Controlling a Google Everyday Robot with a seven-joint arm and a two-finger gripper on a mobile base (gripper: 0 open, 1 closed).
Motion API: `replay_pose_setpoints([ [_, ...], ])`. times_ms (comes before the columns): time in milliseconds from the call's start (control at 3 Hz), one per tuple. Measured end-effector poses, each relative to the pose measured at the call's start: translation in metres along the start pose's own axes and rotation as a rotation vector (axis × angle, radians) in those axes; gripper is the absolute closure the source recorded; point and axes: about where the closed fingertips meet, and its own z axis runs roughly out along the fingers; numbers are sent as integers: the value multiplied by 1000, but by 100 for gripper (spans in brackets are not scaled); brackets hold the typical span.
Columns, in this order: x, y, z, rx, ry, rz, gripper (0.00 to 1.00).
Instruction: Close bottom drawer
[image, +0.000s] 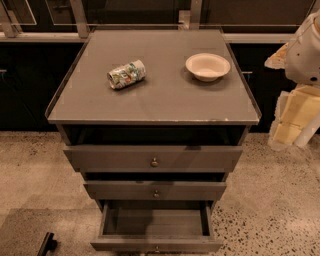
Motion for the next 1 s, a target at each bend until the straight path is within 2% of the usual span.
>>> replay_pose_setpoints([
  [333,1,3,1,11,-16,0,0],
  [667,0,31,18,12,-103,-10,0],
  [1000,14,69,79,-41,-251,46,0],
])
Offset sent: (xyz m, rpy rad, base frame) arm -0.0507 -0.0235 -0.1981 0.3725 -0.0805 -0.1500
